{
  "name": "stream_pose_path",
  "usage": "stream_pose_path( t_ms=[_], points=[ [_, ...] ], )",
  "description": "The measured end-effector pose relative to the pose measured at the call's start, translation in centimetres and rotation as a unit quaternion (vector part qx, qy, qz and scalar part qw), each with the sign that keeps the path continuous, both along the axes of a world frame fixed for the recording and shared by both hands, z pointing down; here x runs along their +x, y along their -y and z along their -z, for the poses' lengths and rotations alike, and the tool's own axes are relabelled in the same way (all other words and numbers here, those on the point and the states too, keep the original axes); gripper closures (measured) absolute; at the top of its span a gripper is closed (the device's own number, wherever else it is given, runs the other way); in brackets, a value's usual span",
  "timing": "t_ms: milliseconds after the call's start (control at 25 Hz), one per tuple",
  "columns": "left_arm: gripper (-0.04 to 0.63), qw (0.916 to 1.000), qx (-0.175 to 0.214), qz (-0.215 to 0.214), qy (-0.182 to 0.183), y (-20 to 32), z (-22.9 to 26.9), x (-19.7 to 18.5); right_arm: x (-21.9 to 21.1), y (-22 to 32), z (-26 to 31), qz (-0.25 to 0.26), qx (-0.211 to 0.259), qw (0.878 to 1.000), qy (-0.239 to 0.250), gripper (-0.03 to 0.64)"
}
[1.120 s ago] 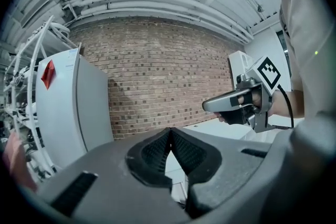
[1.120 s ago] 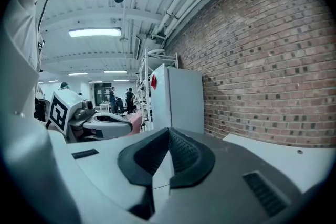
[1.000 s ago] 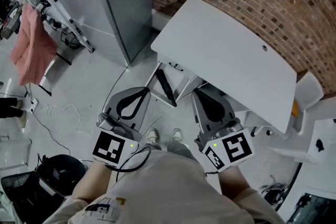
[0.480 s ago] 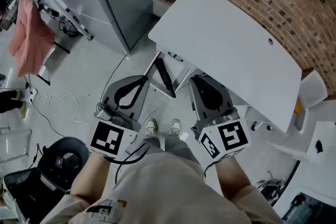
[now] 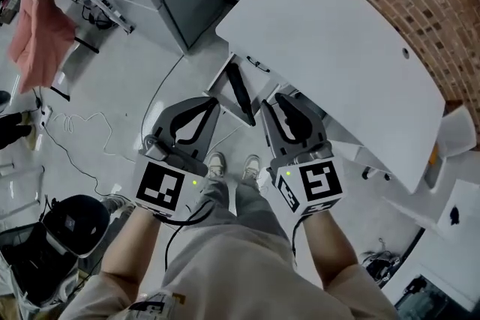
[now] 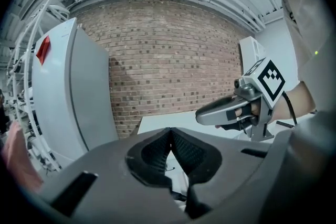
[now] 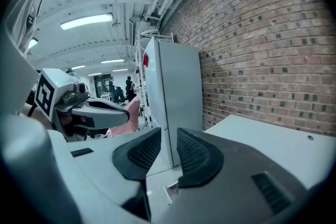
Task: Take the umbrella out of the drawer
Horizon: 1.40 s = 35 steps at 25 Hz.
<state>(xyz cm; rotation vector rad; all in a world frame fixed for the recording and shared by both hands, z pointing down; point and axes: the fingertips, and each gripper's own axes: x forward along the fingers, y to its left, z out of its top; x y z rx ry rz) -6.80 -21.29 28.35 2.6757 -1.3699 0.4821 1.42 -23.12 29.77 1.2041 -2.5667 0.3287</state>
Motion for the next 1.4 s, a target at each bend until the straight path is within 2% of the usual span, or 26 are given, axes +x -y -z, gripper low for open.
stream_pose_path(
  t_ms=[240,440,600,720,920,1400],
  points=[
    [0.588,0.9982,-0.055,0.009,-0.020,1.4,-5.7,-0.1,-0.4,1.3,-6.2,0.003,-0.034,0.999,-0.025,0.528],
    [0.588,0.9983,-0.056,0.018,-0.003,2.9,-10.1,-0.5,-0.1,1.7,-11.9,0.010,-0.058,0.997,-0.058,0.526],
    [0.588,0.9964,-0.077,0.033,-0.006,3.7,-14.4,-0.7,0.5,1.8,-16.2,0.011,-0.084,0.994,-0.076,0.515],
    [0.588,0.9957,-0.087,0.031,-0.007,3.8,-17.5,-0.2,1.0,1.9,-19.4,0.005,-0.094,0.992,-0.082,0.514],
    [0.588,0.9943,-0.105,0.022,0.001,4.0,-22.9,0.5,1.9,2.0,-25.4,0.012,-0.097,0.987,-0.129,0.511],
    [0.588,0.9928,-0.119,0.002,0.007,4.8,-34.3,0.4,1.1,2.0,-38.7,0.023,-0.145,0.980,-0.132,0.502]
  ],
)
